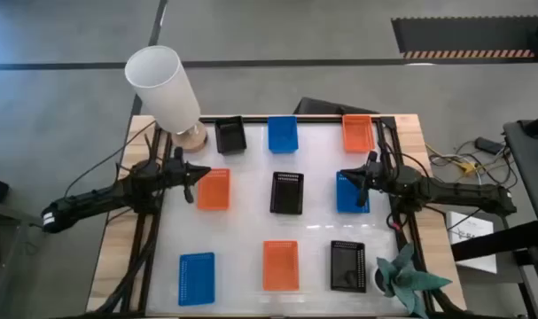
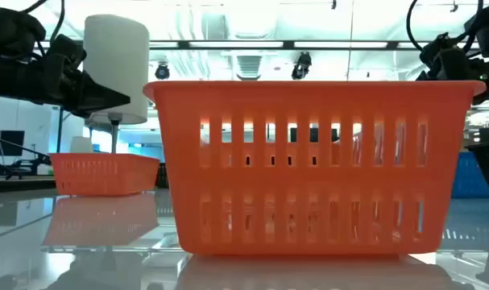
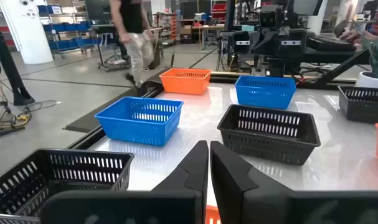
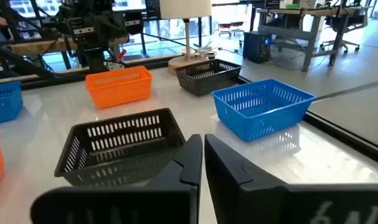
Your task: Stack baskets by color
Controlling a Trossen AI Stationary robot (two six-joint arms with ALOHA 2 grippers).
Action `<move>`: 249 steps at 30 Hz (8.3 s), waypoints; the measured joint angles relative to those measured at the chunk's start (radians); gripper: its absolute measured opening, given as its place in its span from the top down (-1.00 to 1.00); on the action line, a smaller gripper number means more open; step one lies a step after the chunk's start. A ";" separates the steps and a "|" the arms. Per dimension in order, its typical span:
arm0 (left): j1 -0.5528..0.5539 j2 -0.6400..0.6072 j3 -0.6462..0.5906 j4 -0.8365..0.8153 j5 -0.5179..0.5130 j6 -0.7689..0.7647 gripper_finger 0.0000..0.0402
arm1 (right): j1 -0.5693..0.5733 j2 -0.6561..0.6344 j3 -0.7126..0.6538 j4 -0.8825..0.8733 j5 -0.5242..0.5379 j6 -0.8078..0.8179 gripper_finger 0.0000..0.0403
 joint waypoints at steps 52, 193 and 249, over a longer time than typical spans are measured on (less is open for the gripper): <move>0.000 0.000 0.000 0.000 0.000 0.000 0.99 | 0.000 0.000 0.000 0.000 0.000 0.002 0.95; 0.000 0.011 0.000 0.000 0.001 0.000 0.99 | 0.621 0.912 0.882 -0.938 -0.287 0.539 0.96; 0.000 0.011 0.000 0.000 0.000 0.000 0.99 | 0.644 1.001 0.784 -0.768 -0.394 0.498 0.54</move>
